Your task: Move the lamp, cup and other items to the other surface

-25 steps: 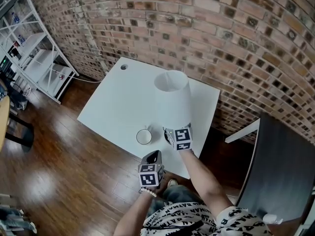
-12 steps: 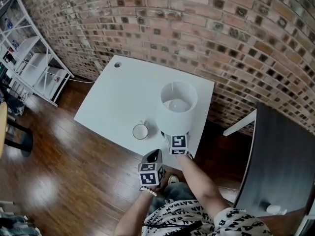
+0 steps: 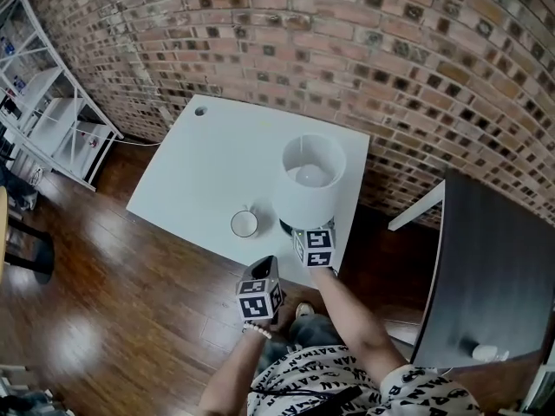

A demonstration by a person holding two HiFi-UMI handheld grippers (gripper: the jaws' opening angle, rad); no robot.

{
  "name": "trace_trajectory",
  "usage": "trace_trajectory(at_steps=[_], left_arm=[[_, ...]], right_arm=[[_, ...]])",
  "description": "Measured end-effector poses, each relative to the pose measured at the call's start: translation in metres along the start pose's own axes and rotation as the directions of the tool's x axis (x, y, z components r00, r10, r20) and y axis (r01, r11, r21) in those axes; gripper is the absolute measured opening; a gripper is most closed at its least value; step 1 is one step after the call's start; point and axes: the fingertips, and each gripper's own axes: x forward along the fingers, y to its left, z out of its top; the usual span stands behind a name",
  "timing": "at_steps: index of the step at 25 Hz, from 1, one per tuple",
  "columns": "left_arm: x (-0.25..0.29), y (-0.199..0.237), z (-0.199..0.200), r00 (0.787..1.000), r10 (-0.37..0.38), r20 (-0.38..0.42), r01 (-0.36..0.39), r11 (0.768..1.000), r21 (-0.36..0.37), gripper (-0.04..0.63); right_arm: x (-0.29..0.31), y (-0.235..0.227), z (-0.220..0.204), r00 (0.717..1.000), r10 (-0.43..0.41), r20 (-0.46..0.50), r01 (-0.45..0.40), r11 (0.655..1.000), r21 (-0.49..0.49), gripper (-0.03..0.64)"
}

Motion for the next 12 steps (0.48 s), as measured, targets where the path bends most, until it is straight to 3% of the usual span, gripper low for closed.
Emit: trace_trajectory(at_steps=[5, 12], left_arm=[[-0.007, -0.009, 0.014, 0.999, -0.047, -0.005, 0.047, 0.998, 0.04, 0.002], [-0.028, -0.018, 0.025, 0.992, -0.126, -0.004, 0.126, 0.986, 0.11, 0.002]], right_arm=[[-0.031, 0.005, -0.009, 0.991, 0.027, -0.127, -0.023, 0.999, 0.033, 0.344], [-0.106, 0.012, -0.017, 0.951, -0.028, -0.308, 0.061, 0.993, 0.1, 0.344]])
